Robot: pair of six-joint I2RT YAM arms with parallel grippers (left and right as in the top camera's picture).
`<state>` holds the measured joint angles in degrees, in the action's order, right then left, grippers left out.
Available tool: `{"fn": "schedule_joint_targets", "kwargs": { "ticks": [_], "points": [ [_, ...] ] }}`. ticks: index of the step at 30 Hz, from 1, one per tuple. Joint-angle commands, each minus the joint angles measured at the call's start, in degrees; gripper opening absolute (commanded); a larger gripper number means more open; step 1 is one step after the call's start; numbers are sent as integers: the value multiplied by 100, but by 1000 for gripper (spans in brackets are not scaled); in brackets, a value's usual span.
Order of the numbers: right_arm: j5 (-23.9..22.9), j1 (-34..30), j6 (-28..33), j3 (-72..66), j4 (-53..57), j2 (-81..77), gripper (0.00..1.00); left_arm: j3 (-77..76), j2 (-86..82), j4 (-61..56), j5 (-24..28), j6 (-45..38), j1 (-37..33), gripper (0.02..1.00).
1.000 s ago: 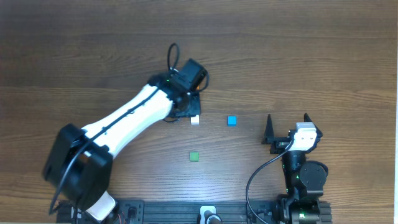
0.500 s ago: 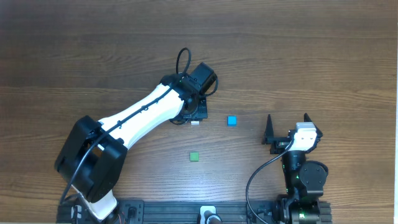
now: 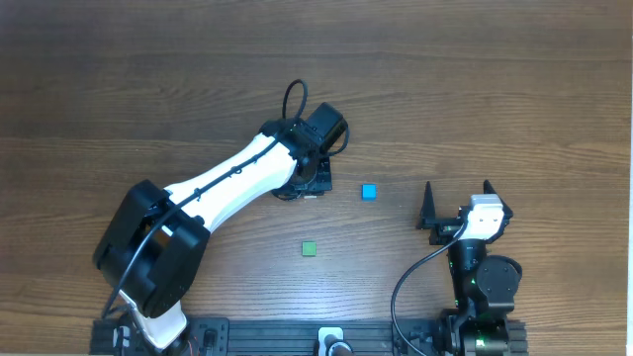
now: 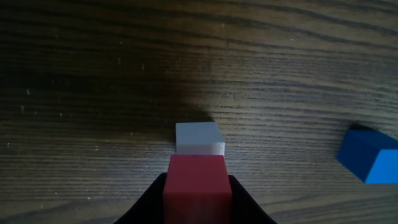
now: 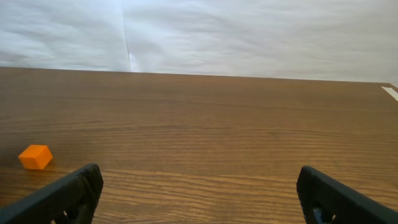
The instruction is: Stack Cubes
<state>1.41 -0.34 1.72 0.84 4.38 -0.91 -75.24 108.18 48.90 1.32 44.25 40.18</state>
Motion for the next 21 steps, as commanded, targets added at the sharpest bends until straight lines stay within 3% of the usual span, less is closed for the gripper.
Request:
{"fn": "schedule_joint_targets", "kwargs": {
  "ticks": [1,21],
  "points": [
    [9,-33,9,-52,-15,52,993,-122,59,22,52,125,24,163],
    [9,-33,9,-52,-15,52,993,-125,144,-90,31,122,48,180]
  ]
}}
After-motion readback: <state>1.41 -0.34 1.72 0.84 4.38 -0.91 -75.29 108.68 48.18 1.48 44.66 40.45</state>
